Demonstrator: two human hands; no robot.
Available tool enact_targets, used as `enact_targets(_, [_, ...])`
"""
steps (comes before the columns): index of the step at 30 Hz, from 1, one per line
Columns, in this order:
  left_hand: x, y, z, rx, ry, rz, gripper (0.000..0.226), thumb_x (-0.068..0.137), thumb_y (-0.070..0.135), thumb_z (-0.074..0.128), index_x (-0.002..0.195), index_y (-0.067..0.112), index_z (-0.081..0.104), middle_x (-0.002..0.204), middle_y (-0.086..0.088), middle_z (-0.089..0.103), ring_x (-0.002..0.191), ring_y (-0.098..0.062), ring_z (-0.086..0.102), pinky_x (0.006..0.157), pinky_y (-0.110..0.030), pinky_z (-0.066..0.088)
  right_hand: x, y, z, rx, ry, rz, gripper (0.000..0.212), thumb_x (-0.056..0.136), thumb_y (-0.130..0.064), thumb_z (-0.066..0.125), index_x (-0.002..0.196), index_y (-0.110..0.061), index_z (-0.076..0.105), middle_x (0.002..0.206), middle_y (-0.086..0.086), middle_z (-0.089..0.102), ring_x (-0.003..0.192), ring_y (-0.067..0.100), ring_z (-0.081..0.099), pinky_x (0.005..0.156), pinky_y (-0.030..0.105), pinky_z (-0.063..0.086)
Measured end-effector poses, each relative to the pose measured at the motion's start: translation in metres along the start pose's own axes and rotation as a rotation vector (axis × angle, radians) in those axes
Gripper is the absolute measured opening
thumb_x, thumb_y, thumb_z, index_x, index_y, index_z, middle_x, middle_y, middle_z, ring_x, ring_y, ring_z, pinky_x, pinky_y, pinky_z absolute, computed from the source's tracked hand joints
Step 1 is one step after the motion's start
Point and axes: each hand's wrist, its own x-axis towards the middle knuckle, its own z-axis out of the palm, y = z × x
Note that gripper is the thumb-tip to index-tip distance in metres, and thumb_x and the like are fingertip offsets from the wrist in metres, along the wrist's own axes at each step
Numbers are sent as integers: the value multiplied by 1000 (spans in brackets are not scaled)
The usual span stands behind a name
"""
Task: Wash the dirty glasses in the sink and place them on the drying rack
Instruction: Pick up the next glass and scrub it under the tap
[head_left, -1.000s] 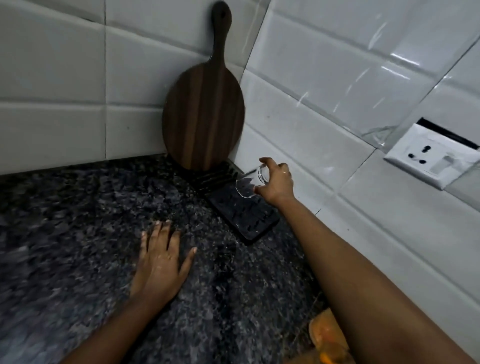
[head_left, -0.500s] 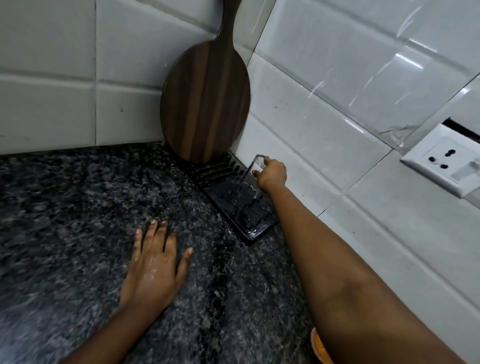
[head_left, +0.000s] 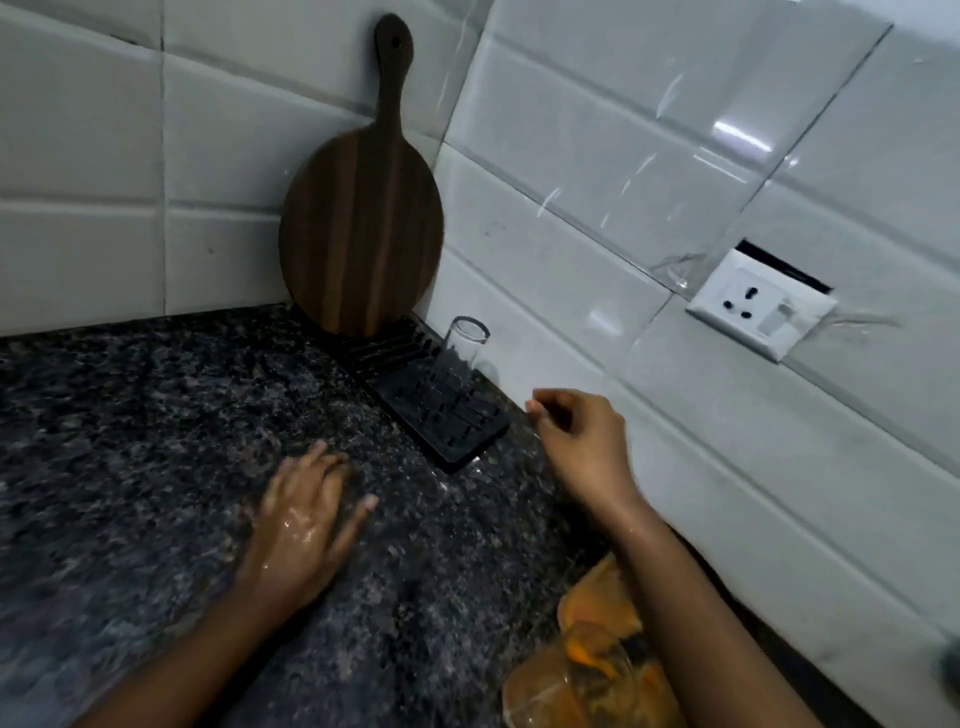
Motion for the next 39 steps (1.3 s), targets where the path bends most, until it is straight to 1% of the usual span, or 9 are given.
enact_targets(3, [-37, 57, -3, -359, -212, 57, 86, 68, 85, 35, 136, 31, 36, 139, 15, 36, 130, 0, 28, 109, -26, 25, -69, 26, -47, 135, 101, 55, 17, 87, -18, 64, 100, -13, 72, 92, -9, 69, 74, -9, 63, 69, -1, 43])
enact_targets(8, [-75, 140, 33, -484, -491, 215, 130, 41, 82, 64, 147, 22, 20, 146, 11, 32, 135, -2, 30, 113, -21, 25, -173, 92, -91, 331, 182, 297, 14, 84, -11, 65, 97, -14, 71, 93, 0, 74, 84, 7, 70, 75, 18, 54])
enact_targets(14, [-91, 183, 57, -612, -361, 48, 85, 34, 74, 75, 102, 24, 66, 90, 11, 73, 83, 1, 67, 76, -31, 58, -277, 141, -102, 288, -66, 535, 32, 80, 19, 56, 107, 1, 57, 96, 14, 59, 61, 5, 62, 58, 14, 53])
enact_targets(18, [-130, 262, 58, -720, -451, 225, 61, 41, 53, 85, 94, 28, 67, 85, 14, 73, 80, 4, 68, 71, -21, 57, -323, 165, -96, 470, -115, 539, 82, 53, -15, 90, 125, -18, 51, 115, -9, 64, 104, 1, 61, 79, 16, 52])
enact_targets(23, [-174, 371, 88, -723, -731, 406, 60, 47, 45, 87, 98, 19, 68, 90, 7, 74, 84, 0, 68, 76, -23, 55, -370, 207, -136, 558, 309, 579, 54, 55, -22, 85, 104, -22, 61, 94, -12, 73, 89, 3, 67, 72, 21, 53])
enact_targets(27, [-200, 438, 121, -661, -1227, 399, 69, 72, 61, 59, 131, 29, 45, 126, 10, 58, 114, -4, 57, 96, -28, 47, -405, 259, -196, 478, 385, 644, 60, 45, -27, 85, 99, -26, 60, 84, -12, 70, 79, -7, 65, 64, 7, 47])
enact_targets(30, [-190, 479, 150, -671, -1006, 182, 68, 70, 83, 36, 110, 32, 54, 111, 1, 66, 102, -17, 64, 83, -34, 50, -411, 300, -228, 396, 386, 755, 51, 48, -24, 89, 90, -28, 60, 80, -11, 69, 72, -1, 66, 67, 20, 53])
enact_targets(34, [-146, 531, 186, -468, -453, 185, 60, 88, 61, 38, 85, 7, 65, 83, -15, 70, 83, -33, 65, 77, -39, 51, -397, 334, -262, 344, 370, 805, 56, 44, -34, 89, 92, -26, 61, 89, -1, 71, 82, 18, 67, 77, 42, 57])
enact_targets(39, [-119, 571, 209, -78, -333, 249, 76, 90, 63, 25, 83, -3, 60, 93, -25, 65, 89, -40, 59, 67, -37, 38, -377, 351, -280, 301, 350, 761, 59, 49, -38, 88, 100, -24, 61, 93, -4, 69, 84, 14, 64, 76, 34, 56])
